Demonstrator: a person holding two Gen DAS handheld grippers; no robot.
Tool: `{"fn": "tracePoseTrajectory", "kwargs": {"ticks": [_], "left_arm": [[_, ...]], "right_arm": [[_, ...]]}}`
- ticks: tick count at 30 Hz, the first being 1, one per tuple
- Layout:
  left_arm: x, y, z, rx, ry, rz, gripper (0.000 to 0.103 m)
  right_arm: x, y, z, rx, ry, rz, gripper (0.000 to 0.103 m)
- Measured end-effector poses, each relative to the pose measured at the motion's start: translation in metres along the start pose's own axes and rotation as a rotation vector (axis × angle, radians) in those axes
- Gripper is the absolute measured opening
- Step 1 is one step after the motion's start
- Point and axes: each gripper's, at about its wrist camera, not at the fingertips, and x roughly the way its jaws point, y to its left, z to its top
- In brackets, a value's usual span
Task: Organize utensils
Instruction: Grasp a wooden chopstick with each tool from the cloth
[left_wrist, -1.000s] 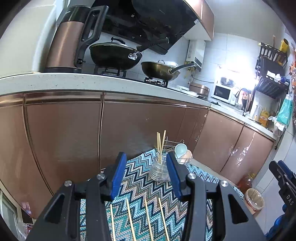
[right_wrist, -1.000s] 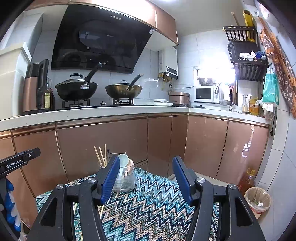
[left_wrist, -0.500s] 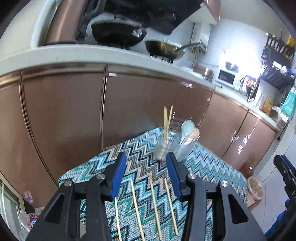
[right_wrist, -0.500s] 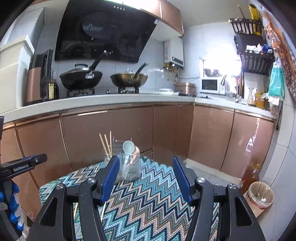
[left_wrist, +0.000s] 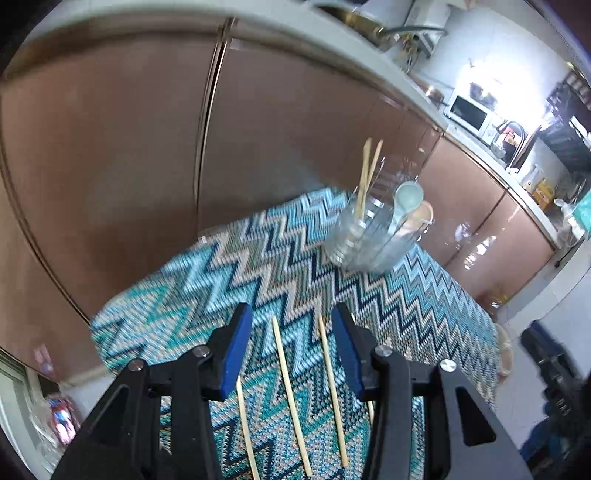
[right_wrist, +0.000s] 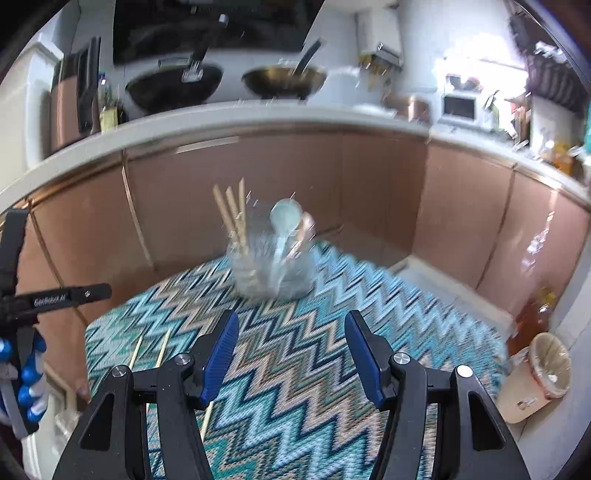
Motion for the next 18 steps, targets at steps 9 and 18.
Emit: {"fn": "tracePoseTrajectory", "kwargs": {"ticks": [9, 18], "left_arm": [[0.062, 0.023, 0.007, -0.091, 0.262, -0.152, 0.041], [0.111, 0.017, 0.010, -0.052, 0.416, -0.067, 0.035]], "right_arm": [[0.072, 0.005, -0.002, 0.021, 0.210, 0.193, 0.042], [0.158, 0.031, -0.006, -0.028, 0.470, 0.326, 0.025]]}}
